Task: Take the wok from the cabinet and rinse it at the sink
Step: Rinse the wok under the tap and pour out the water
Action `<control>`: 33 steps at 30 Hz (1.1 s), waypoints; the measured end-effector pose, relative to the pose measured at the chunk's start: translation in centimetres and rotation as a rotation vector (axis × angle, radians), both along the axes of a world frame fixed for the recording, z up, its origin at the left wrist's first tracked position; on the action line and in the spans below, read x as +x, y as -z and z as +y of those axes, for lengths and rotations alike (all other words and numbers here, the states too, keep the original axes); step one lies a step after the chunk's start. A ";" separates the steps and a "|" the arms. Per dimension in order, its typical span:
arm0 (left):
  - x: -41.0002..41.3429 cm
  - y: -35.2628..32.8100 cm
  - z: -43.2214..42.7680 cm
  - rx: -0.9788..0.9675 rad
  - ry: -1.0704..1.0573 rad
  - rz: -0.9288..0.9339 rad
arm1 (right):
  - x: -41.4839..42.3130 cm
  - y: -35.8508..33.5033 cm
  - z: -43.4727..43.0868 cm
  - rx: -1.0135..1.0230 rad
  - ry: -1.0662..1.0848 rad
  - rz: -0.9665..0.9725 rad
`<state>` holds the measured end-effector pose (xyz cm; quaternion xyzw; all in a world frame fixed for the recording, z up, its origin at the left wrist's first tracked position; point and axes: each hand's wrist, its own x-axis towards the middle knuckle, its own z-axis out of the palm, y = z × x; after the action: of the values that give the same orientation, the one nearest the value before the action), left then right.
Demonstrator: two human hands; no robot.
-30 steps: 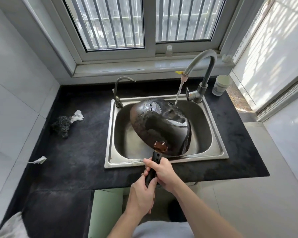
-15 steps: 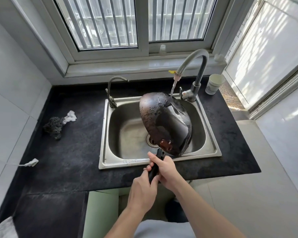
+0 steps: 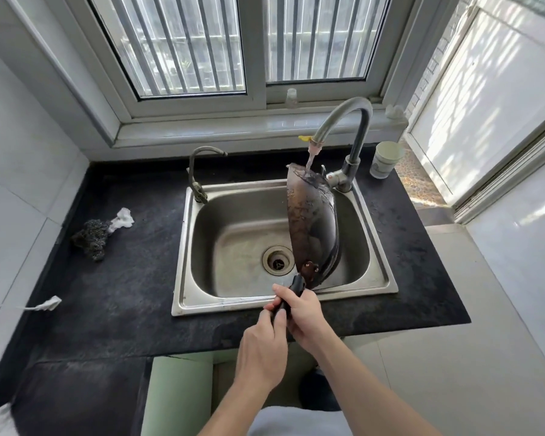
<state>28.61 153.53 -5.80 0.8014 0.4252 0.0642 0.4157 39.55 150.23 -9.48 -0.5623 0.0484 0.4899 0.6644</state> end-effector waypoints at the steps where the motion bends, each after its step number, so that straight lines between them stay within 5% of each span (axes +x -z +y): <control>1: 0.3 0.0 -0.1 -0.113 -0.036 0.001 | 0.0 0.1 0.0 0.019 -0.005 0.018; 8: 0.1 -0.6 1.0 -1.013 -0.315 -0.093 | -0.3 0.4 0.2 0.122 -0.033 0.160; 13: -0.3 -0.7 1.0 -1.301 -0.392 -0.298 | -0.4 0.5 0.7 0.137 -0.066 0.218; 21: 1.4 -0.5 -1.0 -1.056 -0.524 -0.317 | 0.5 0.5 1.0 0.055 -0.198 0.214; 30: -0.8 0.9 -0.5 -0.417 -0.282 -0.085 | 0.4 -0.4 1.7 -0.108 -0.401 0.090; 33: -1.3 1.3 -0.4 -0.360 -0.261 -0.070 | 0.1 0.1 1.7 -0.081 -0.380 0.094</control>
<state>27.28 153.12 -7.13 0.6500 0.5150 0.0684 0.5546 39.64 151.97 -9.58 -0.5641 -0.0080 0.6299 0.5338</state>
